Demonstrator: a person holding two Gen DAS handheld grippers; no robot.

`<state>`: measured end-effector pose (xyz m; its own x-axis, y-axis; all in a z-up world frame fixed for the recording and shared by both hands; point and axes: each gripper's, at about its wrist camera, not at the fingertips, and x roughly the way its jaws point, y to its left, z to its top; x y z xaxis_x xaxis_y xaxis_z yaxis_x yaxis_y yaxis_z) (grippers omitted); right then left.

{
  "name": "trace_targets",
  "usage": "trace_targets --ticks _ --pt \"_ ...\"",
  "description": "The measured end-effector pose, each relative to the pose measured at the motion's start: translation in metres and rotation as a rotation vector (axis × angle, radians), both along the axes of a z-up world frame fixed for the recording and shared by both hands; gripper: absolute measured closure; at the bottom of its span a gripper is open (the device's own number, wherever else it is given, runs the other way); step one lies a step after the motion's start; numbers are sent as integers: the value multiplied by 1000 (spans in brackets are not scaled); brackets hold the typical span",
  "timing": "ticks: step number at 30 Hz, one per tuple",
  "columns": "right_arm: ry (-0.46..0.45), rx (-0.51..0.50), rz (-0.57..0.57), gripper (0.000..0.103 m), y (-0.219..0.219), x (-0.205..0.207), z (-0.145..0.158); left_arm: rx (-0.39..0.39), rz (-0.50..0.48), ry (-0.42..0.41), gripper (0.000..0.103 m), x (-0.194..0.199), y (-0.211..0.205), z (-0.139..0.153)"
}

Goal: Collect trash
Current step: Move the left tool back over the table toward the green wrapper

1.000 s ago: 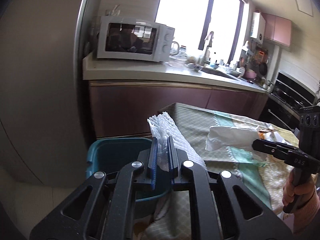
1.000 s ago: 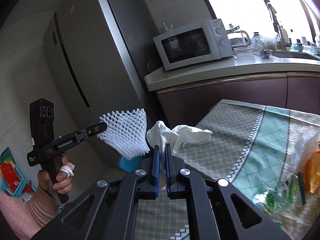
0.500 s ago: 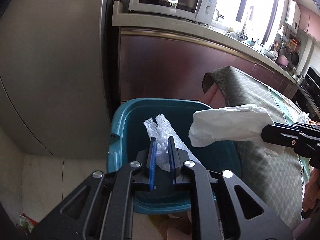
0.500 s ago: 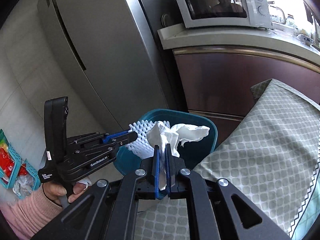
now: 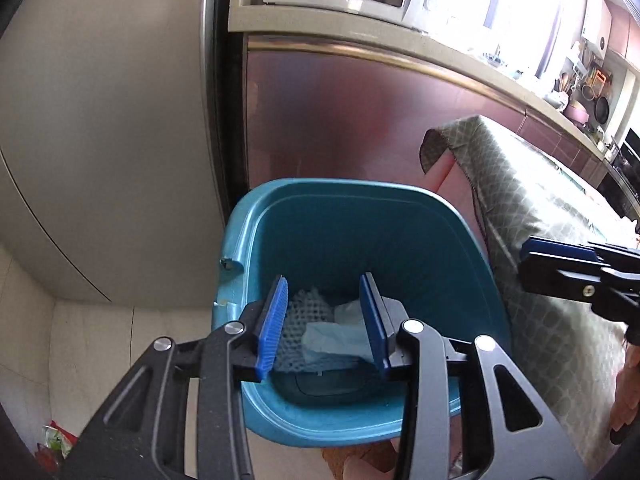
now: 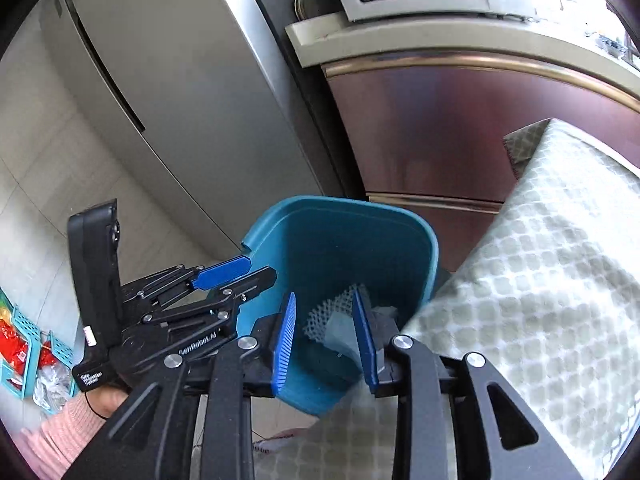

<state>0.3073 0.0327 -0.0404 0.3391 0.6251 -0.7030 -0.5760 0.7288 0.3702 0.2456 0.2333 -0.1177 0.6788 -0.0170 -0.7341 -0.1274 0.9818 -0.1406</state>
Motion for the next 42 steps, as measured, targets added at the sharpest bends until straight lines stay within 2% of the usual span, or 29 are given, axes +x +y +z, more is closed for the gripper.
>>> trace_targets --ticks 3,6,10,13,19,24,27,31,37,39,42 --pt "-58 33 -4 73 -25 -19 15 -5 -21 -56 64 -17 -8 13" --pt "-130 51 -26 65 -58 -44 30 -13 -87 -125 59 -30 -29 36" --pt "-212 60 -104 60 -115 -76 44 -16 -213 -205 55 -44 -74 66" --pt "-257 68 -194 57 -160 -97 51 -52 -324 -244 51 -52 -111 82" --pt "-299 45 -411 55 -252 -135 51 -109 -540 -254 45 -68 -195 93" --pt "-257 17 -525 55 -308 -148 36 -176 -649 -189 44 -59 -259 86" --pt "-231 -1 -547 55 -324 -147 22 -205 -675 -152 44 -54 -286 77" --pt "-207 -31 -547 55 -321 -134 6 -233 -675 -106 44 -54 -303 59" --pt "-193 -64 -523 55 -312 -120 -5 -153 -705 -101 45 -48 -333 43" --pt "-188 -71 -519 55 -311 -118 -7 -128 -718 -98 48 -50 -340 42" --pt "-191 -73 -515 55 -308 -117 -6 -102 -726 -90 60 -47 -350 39"
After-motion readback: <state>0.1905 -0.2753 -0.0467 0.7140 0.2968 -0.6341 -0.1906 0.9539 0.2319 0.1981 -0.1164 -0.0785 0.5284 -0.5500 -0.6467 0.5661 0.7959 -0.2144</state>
